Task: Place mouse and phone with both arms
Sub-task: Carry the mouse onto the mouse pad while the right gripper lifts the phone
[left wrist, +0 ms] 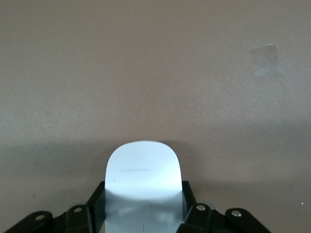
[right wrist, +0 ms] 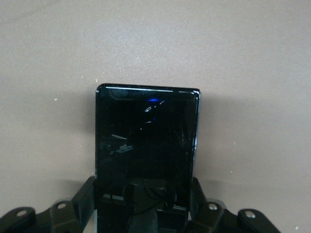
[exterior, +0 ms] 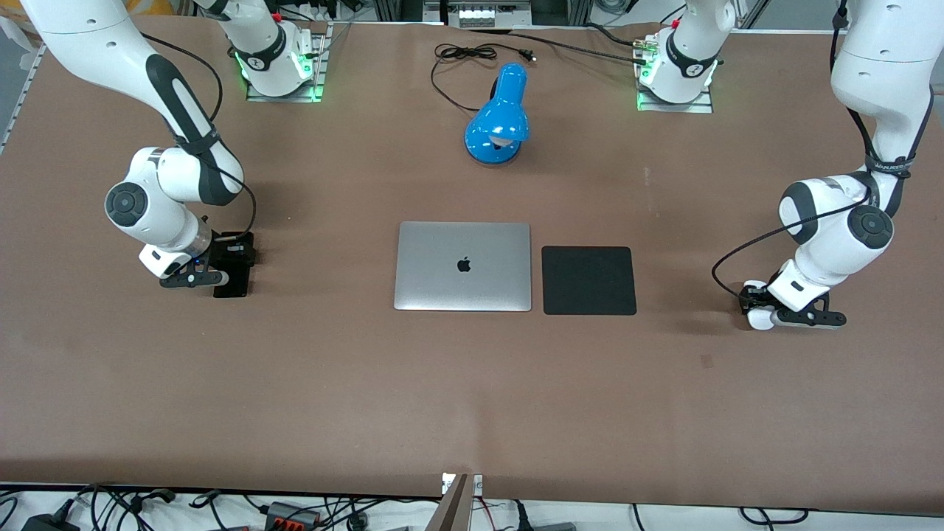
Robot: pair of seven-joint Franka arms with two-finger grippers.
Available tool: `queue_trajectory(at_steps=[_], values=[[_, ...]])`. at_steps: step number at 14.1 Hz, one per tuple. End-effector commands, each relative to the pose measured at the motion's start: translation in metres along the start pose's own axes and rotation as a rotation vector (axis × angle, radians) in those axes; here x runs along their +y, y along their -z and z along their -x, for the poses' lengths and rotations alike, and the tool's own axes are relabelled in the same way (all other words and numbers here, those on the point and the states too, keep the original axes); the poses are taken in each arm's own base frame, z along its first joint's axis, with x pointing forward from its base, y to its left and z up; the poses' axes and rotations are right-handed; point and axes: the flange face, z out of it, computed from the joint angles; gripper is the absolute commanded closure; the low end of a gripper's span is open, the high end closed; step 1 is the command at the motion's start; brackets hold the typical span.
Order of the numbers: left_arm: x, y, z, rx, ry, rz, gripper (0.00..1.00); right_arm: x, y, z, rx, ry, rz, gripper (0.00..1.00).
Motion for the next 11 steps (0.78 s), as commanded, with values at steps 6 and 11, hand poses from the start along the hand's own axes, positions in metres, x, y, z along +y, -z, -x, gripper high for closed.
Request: queue_trajectory(at_steps=[6, 11], values=[[0.012, 0.159, -0.069, -0.183, -0.053, 0.039, 0.66, -0.032, 0.055, -0.018, 0.023, -0.009, -0.008, 1.00], [0.087, 0.239, -0.095, -0.280, -0.027, 0.076, 0.66, -0.158, 0.074, -0.042, -0.006, -0.080, -0.024, 1.00]])
